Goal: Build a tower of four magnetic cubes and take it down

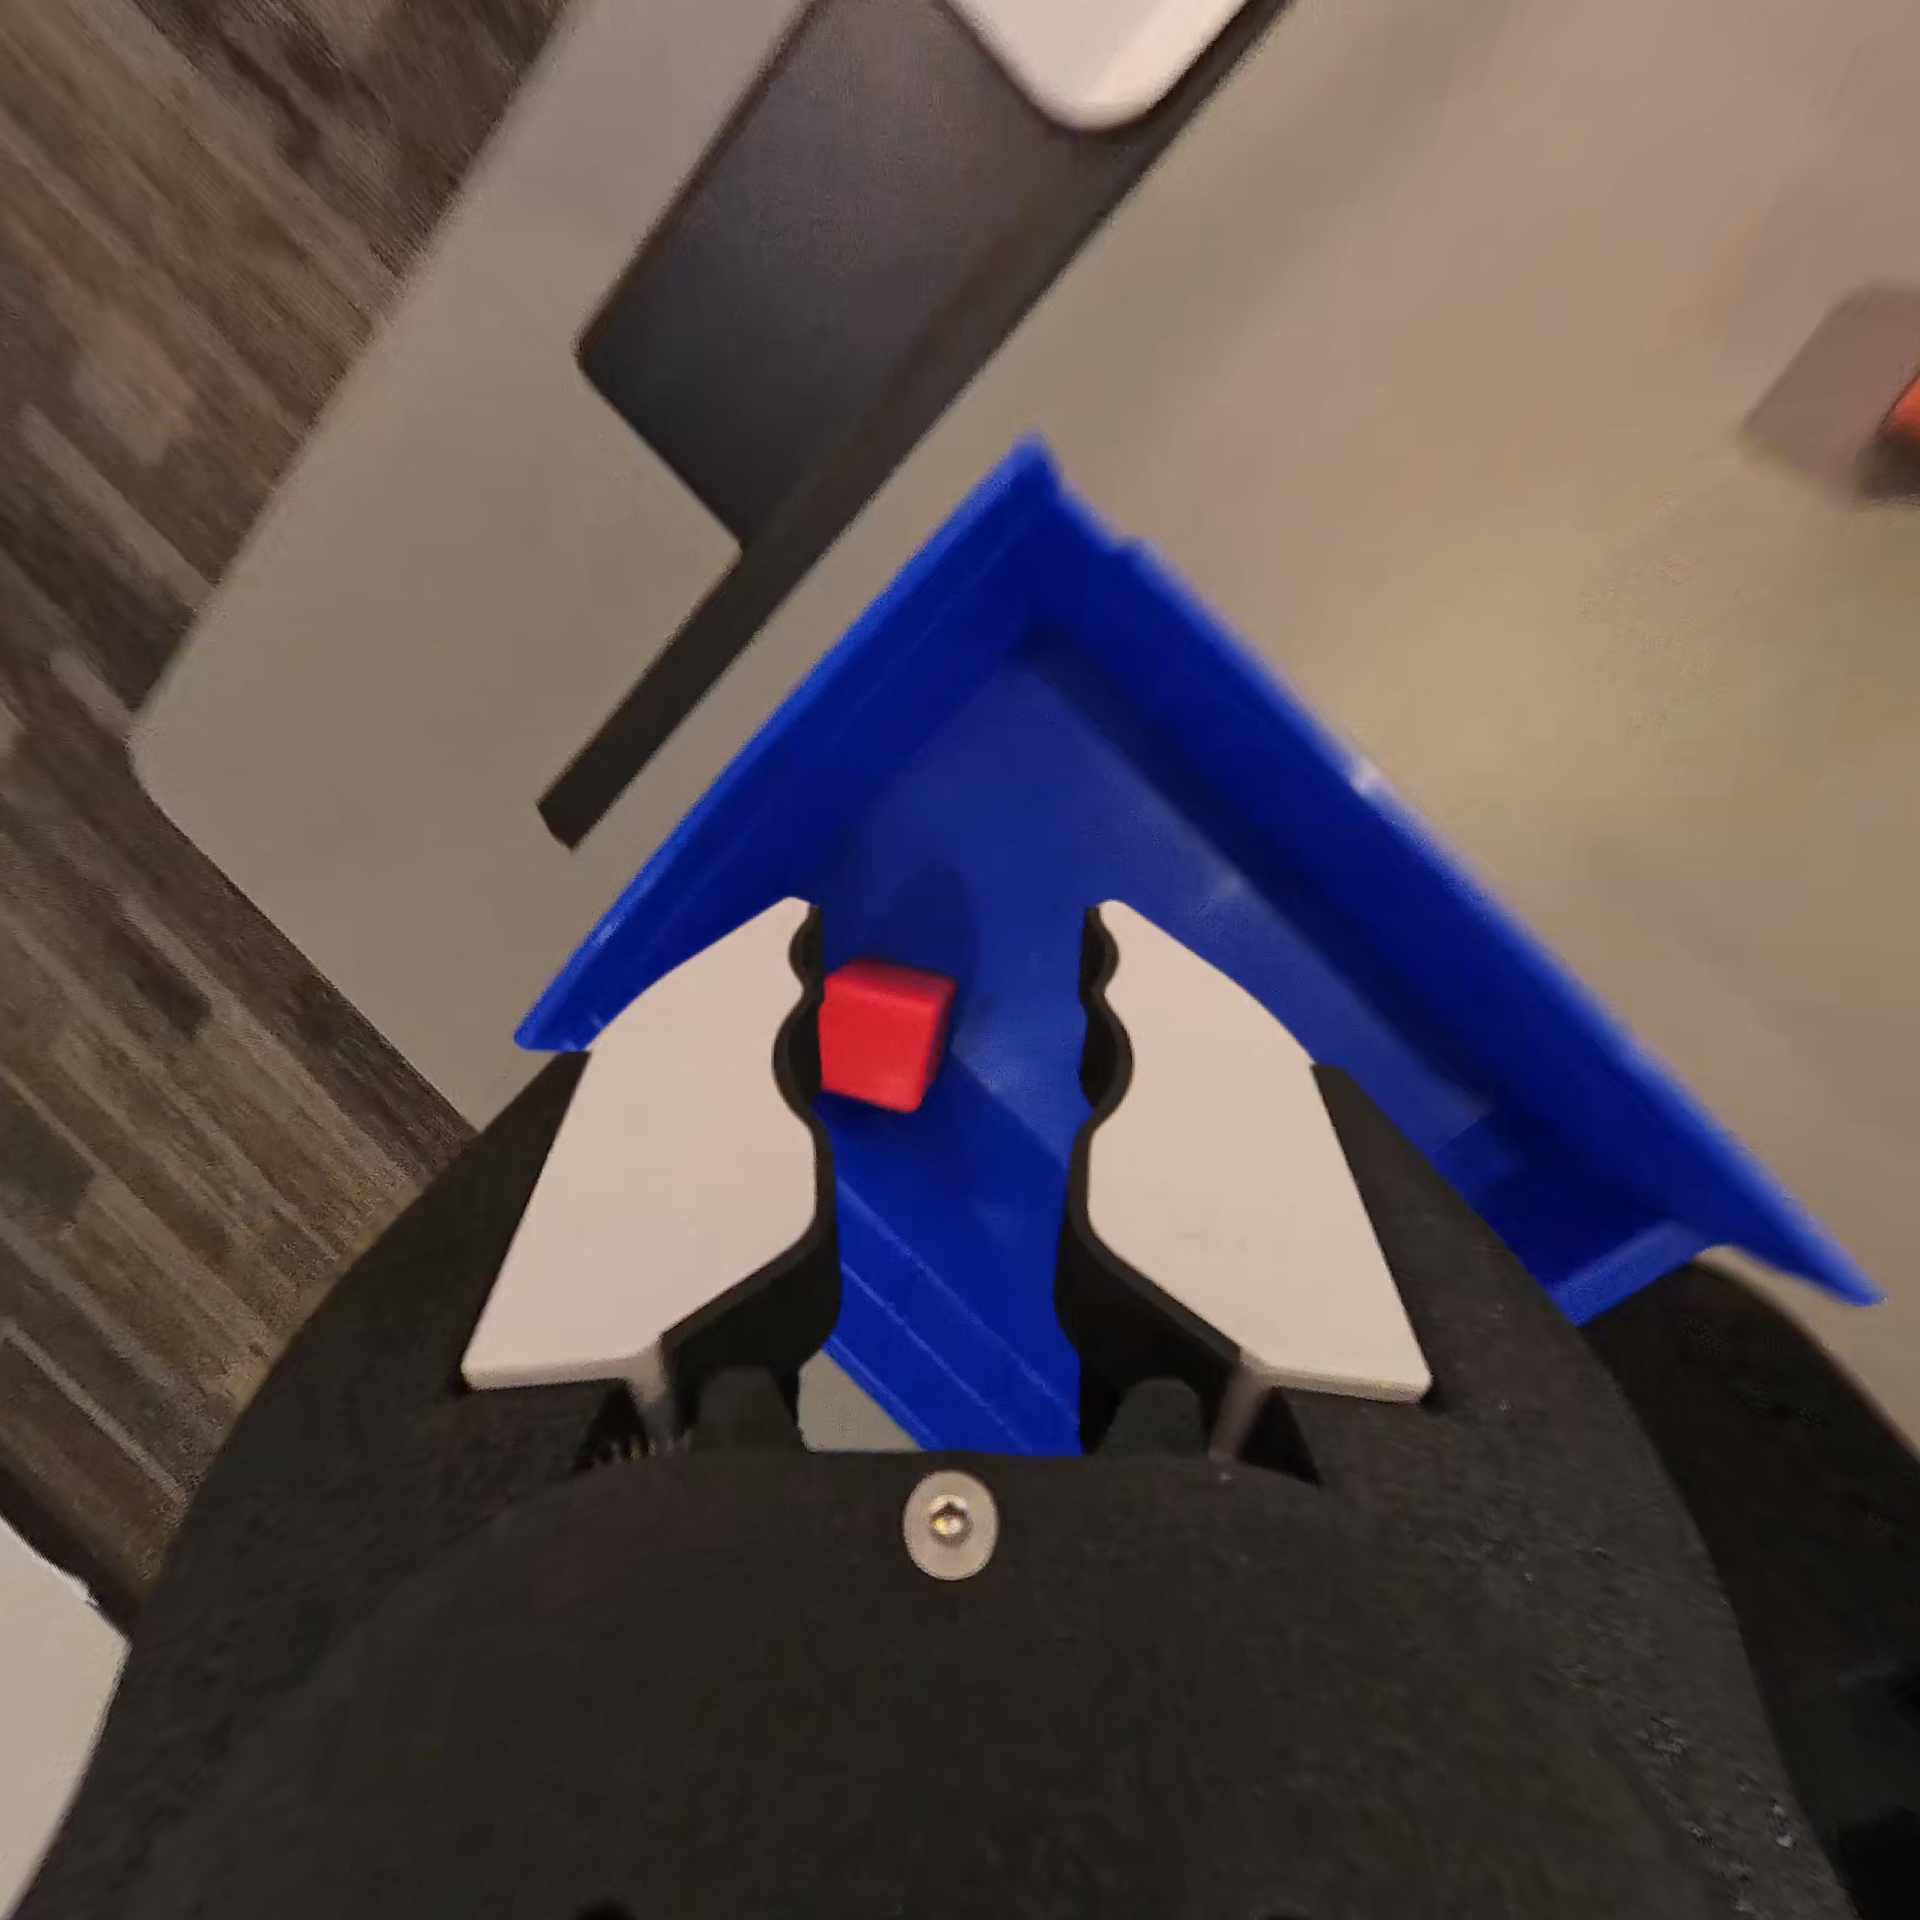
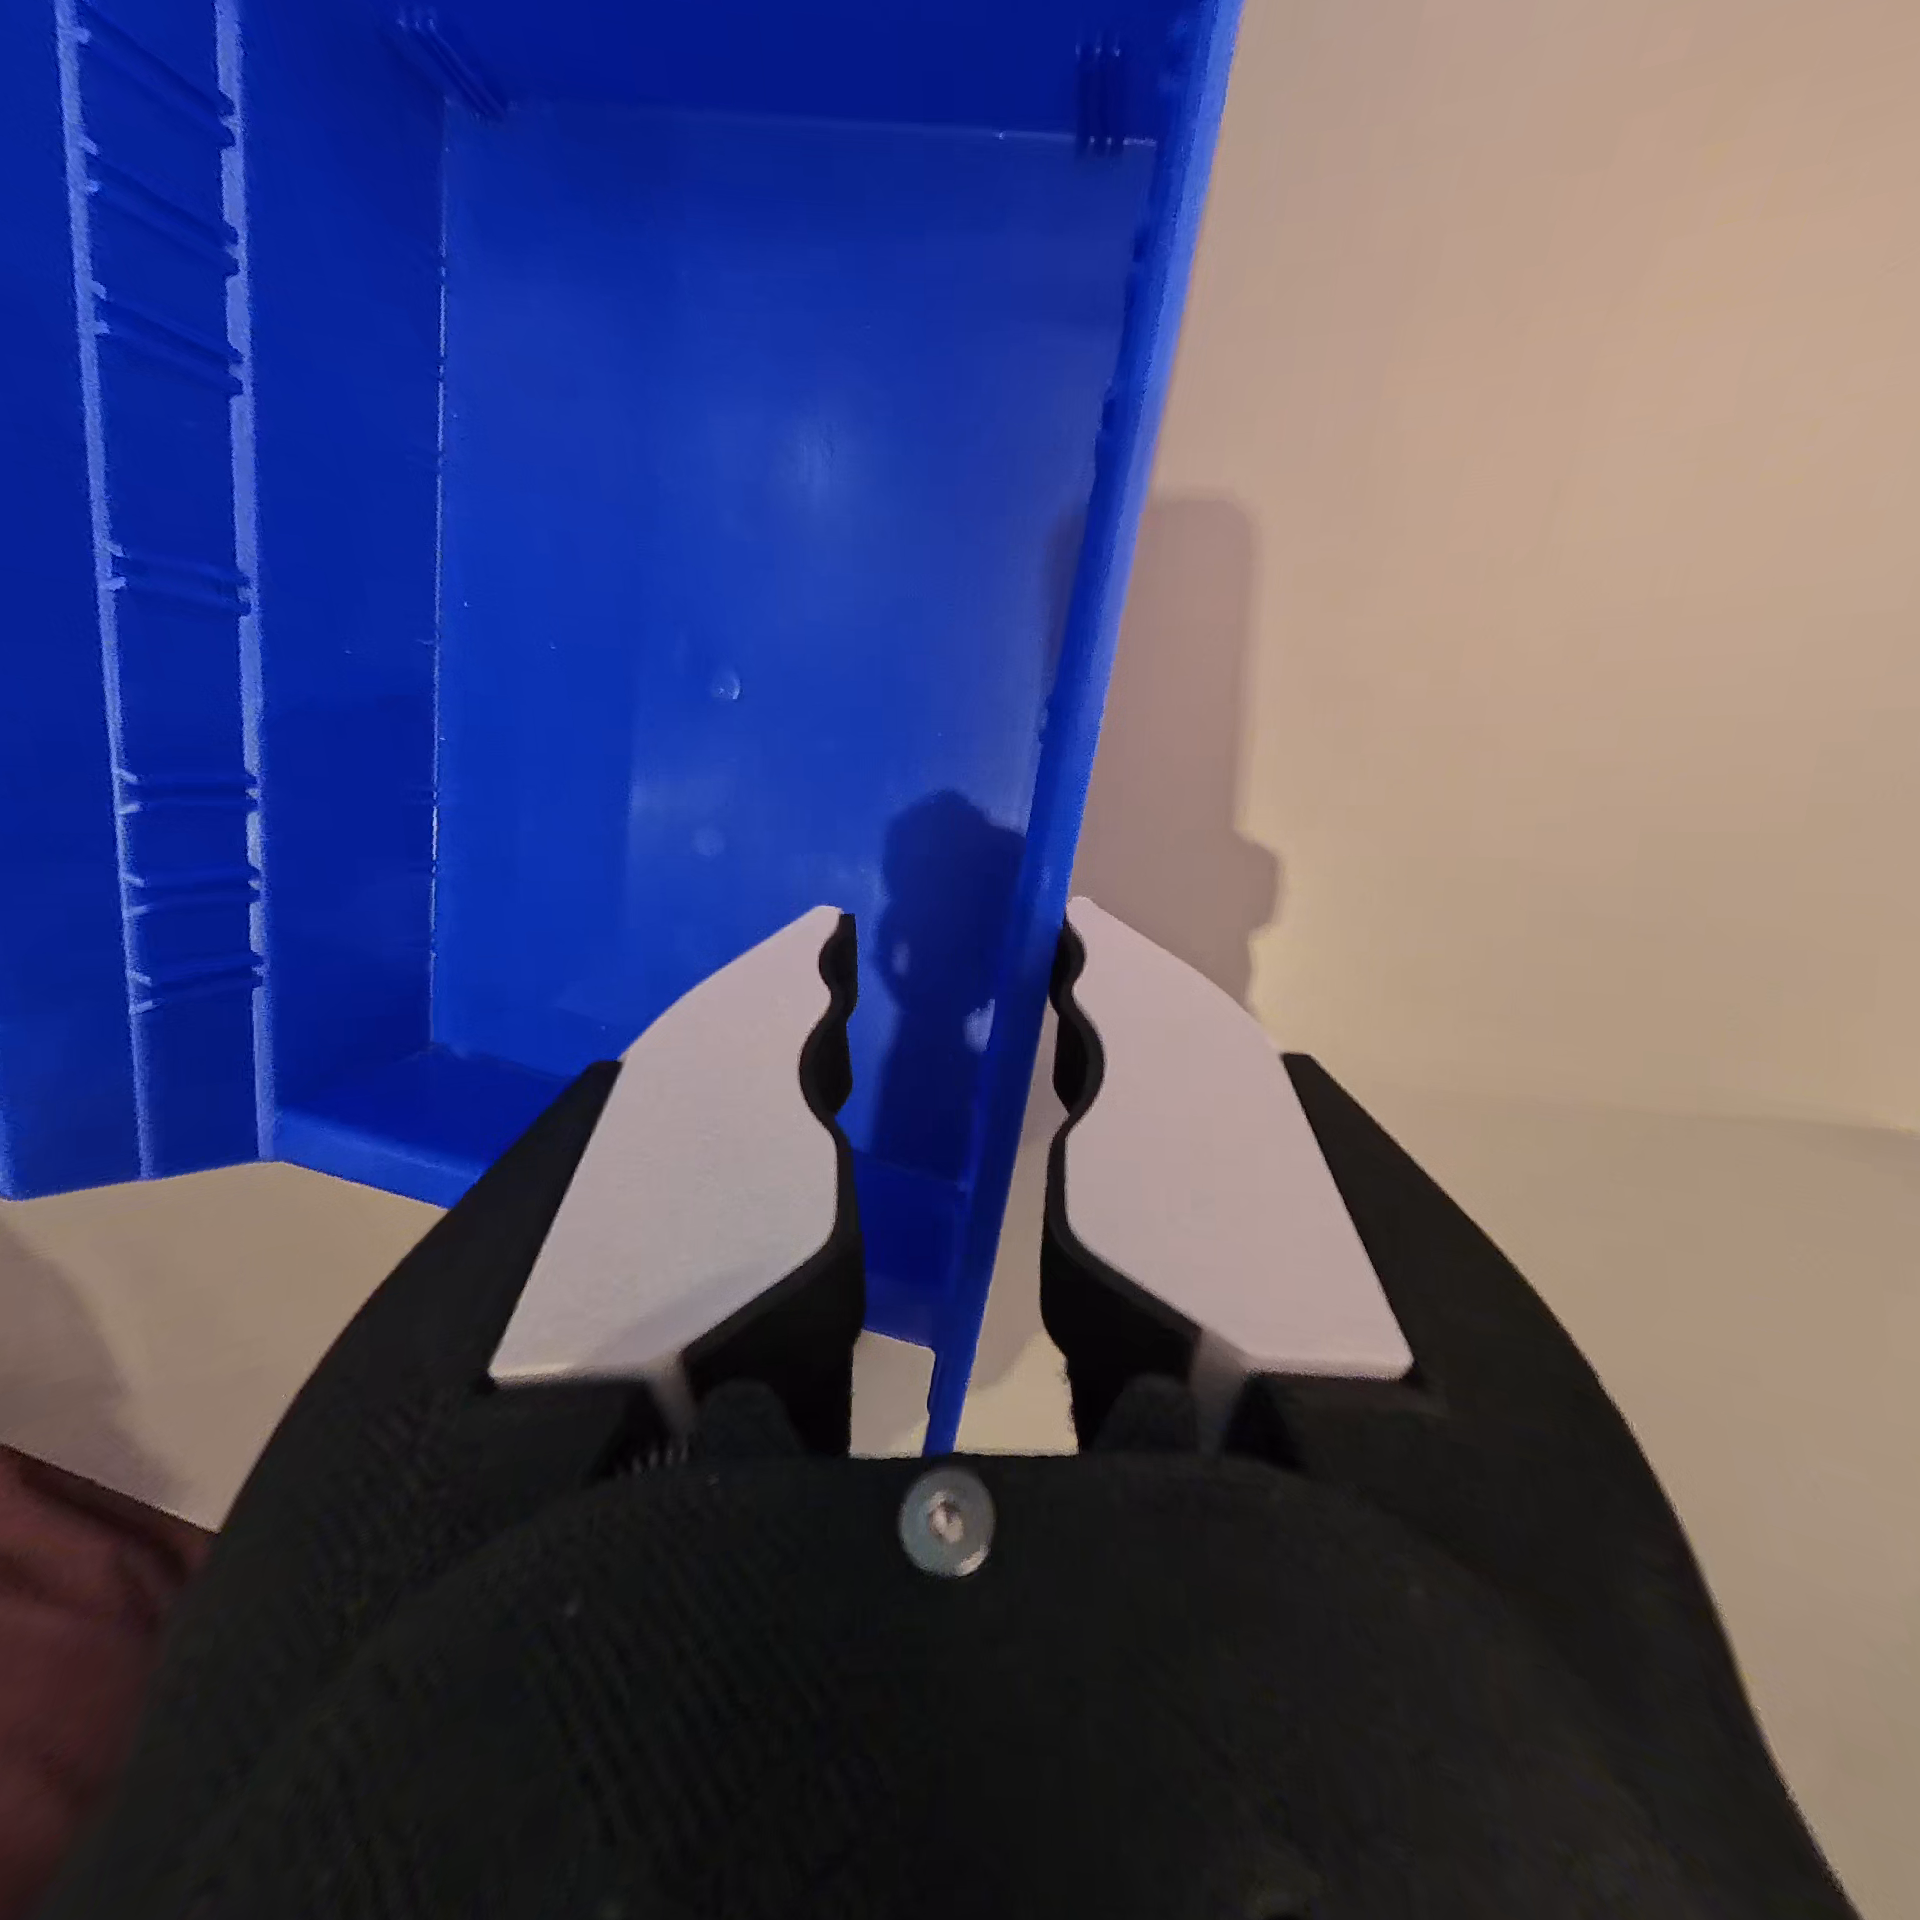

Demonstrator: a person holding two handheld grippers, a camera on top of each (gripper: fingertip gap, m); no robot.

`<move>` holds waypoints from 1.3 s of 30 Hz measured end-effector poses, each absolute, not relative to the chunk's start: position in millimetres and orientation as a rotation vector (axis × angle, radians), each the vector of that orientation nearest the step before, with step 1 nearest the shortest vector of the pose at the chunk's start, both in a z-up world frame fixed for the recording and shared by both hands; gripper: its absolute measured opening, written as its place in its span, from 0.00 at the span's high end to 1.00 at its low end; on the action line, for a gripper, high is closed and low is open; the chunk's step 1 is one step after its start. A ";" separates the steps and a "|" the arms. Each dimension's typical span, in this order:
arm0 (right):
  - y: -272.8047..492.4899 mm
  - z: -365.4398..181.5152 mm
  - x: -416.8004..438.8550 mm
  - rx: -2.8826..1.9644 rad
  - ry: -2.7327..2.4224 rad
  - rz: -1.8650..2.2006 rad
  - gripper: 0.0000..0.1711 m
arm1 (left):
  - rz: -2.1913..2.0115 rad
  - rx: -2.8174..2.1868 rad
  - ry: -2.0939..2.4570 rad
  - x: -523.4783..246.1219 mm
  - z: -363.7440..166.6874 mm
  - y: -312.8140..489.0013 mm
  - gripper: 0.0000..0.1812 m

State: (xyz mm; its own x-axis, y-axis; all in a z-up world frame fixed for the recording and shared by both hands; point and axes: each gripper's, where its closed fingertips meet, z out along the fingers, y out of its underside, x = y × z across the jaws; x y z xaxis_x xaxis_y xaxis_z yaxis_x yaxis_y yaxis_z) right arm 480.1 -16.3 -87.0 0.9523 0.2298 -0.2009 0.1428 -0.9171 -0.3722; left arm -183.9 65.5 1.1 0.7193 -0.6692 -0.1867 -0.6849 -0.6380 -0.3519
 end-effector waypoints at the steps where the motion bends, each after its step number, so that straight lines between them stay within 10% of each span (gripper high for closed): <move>1: -16.3 -87.2 480.2 -2.747 -0.273 0.336 0.78 | 0.053 -2.542 1.070 -198.7 -12.7 65.0 0.73; 23: -18.9 -77.3 493.4 -2.701 -0.209 0.329 0.79 | 0.365 -2.688 1.508 -267.1 -128.1 55.0 0.74; 39: -21.5 -80.5 490.4 -2.692 -0.233 0.397 0.79 | 0.244 -2.153 1.537 -142.3 53.7 41.1 0.75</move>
State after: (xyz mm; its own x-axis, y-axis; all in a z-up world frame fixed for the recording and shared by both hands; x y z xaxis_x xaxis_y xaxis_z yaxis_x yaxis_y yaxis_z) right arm 490.4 -21.5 -80.5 0.9455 0.2192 -0.2408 0.1031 -0.9030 -0.4171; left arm -142.3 41.1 53.7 0.3531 -0.8408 -0.4102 -0.9266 -0.2536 -0.2778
